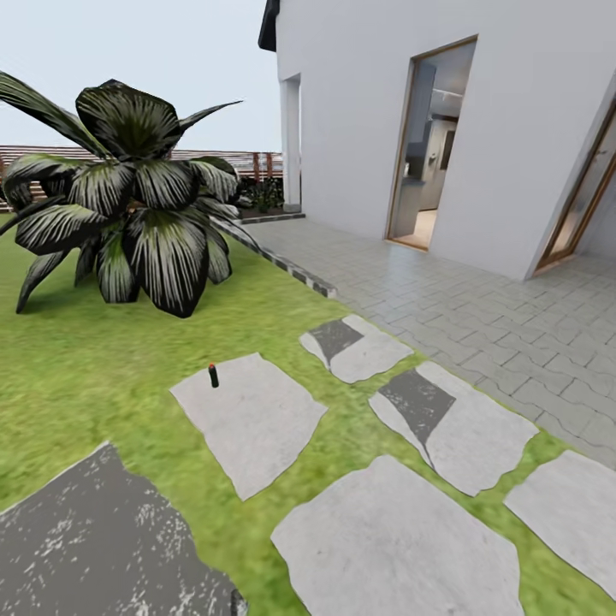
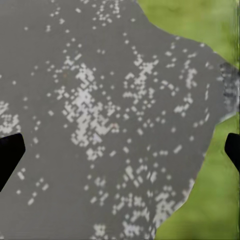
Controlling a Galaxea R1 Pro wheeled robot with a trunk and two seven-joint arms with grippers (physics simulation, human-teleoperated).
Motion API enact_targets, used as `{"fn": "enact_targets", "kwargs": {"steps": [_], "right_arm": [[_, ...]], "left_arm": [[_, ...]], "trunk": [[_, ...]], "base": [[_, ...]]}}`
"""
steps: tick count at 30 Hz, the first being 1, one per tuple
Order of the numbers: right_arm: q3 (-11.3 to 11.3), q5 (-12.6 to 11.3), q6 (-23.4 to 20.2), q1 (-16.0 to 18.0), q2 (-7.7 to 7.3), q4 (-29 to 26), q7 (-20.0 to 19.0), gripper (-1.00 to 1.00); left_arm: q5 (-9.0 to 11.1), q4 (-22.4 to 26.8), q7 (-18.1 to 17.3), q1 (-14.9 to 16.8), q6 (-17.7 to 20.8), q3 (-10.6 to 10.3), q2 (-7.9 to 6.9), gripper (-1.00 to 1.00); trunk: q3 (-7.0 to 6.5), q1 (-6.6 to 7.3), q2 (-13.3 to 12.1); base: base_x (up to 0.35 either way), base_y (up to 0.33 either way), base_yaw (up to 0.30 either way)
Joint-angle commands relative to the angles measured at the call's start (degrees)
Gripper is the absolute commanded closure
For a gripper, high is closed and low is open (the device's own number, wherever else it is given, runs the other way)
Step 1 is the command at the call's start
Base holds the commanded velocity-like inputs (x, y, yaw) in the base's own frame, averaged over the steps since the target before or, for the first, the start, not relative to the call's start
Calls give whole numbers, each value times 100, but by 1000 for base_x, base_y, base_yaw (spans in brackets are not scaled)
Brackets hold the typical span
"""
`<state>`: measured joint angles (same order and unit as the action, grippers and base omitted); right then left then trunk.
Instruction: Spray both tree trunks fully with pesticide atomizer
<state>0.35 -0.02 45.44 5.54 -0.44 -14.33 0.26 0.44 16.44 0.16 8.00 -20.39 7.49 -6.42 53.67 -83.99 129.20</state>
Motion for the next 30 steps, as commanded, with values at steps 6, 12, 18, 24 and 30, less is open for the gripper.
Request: {"fn": "enact_targets", "kwargs": {"steps": [6,12,18,24,30], "right_arm": [[1,-2,0,0,0,0,0,-100],[1,1,0,0,0,5,0,-100],[1,1,0,0,0,8,-6,-100],[1,2,0,0,0,7,-9,-100],[1,2,0,0,0,3,-9,-100]], "left_arm": [[0,0,-1,0,0,0,0,-100],[0,0,-1,0,0,0,0,-100],[0,0,1,0,0,-1,0,-100],[0,0,1,0,0,0,0,-100],[0,0,1,0,0,0,0,-100]], "trunk": [[0,0,0],[0,0,0],[0,0,0],[0,0,0],[0,0,0]], "base": [[292,-197,0],[292,-197,0],[292,-198,0],[292,-197,0],[303,-151,0]]}}
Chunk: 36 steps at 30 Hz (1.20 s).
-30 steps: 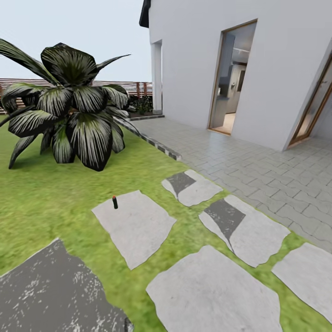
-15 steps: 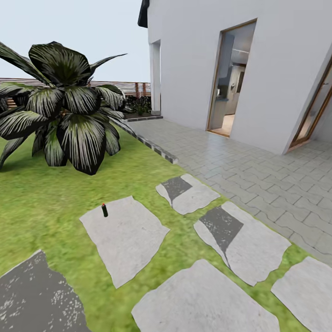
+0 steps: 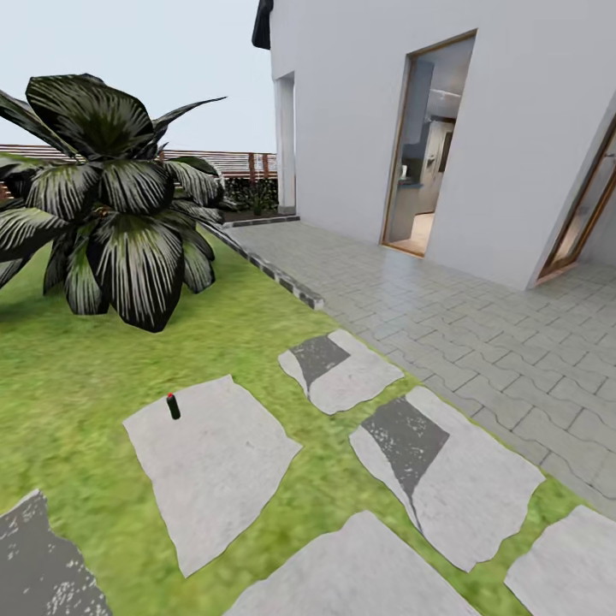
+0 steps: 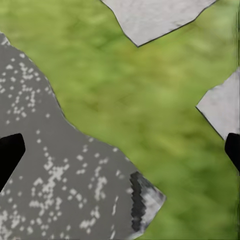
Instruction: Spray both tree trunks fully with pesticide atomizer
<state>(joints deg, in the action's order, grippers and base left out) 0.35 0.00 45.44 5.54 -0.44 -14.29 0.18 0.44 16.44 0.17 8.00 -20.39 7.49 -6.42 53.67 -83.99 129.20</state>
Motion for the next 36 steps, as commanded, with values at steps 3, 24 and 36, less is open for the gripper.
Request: {"fn": "enact_targets", "kwargs": {"steps": [3,24,36], "right_arm": [[0,0,0,0,0,2,0,-100],[-2,0,0,0,6,5,0,-100],[-9,0,0,0,8,5,0,-100]], "left_arm": [[0,0,-1,0,0,0,0,-100],[0,0,-1,1,0,0,0,-100],[0,0,-2,6,0,2,0,-100]], "trunk": [[0,0,0],[0,0,0],[0,0,0]], "base": [[319,-119,0],[323,-116,0],[323,-116,0]]}}
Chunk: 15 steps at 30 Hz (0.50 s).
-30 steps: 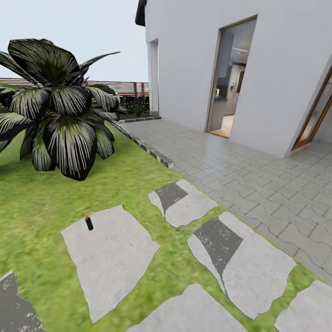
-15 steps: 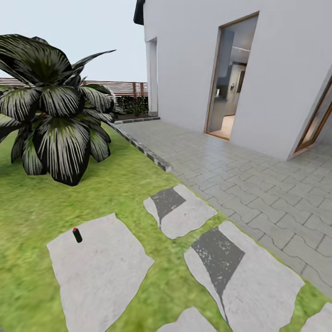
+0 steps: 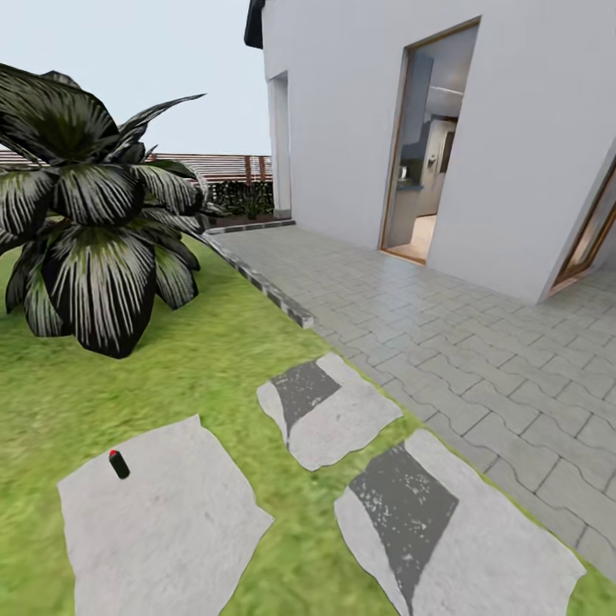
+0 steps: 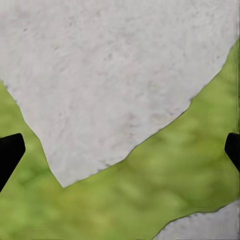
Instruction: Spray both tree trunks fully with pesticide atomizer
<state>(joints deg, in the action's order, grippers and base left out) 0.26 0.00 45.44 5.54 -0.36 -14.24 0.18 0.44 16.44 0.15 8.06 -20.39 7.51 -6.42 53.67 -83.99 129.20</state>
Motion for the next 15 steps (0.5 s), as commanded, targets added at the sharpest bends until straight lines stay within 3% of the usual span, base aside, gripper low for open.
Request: {"fn": "enact_targets", "kwargs": {"steps": [1,15], "right_arm": [[0,0,0,0,0,0,0,-100],[0,0,0,0,0,0,0,-100]], "left_arm": [[0,0,1,1,0,-2,0,-100],[0,0,0,3,0,-1,0,-100]], "trunk": [[0,0,0],[0,0,0]], "base": [[323,-117,0],[322,-136,0]]}}
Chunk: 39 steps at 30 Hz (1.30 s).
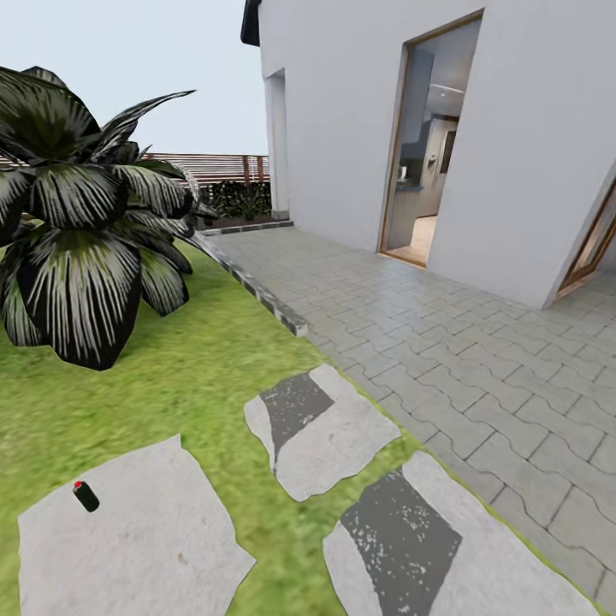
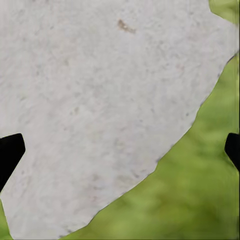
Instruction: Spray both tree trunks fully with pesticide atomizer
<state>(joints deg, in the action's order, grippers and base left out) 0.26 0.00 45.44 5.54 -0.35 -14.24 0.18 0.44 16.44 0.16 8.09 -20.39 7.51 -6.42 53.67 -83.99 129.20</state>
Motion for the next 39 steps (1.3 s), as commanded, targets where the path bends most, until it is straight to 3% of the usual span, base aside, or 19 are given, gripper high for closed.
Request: {"fn": "enact_targets", "kwargs": {"steps": [1,24,39], "right_arm": [[0,0,0,0,0,0,0,-100],[6,0,0,0,0,0,0,-100],[3,0,0,0,0,0,0,-100]], "left_arm": [[0,0,1,0,0,0,0,-100],[0,0,1,0,0,1,0,-100],[0,0,2,0,0,3,0,-100]], "trunk": [[0,0,0],[0,0,0],[0,0,0]], "base": [[310,-179,0],[308,-182,15],[308,-183,264]]}}
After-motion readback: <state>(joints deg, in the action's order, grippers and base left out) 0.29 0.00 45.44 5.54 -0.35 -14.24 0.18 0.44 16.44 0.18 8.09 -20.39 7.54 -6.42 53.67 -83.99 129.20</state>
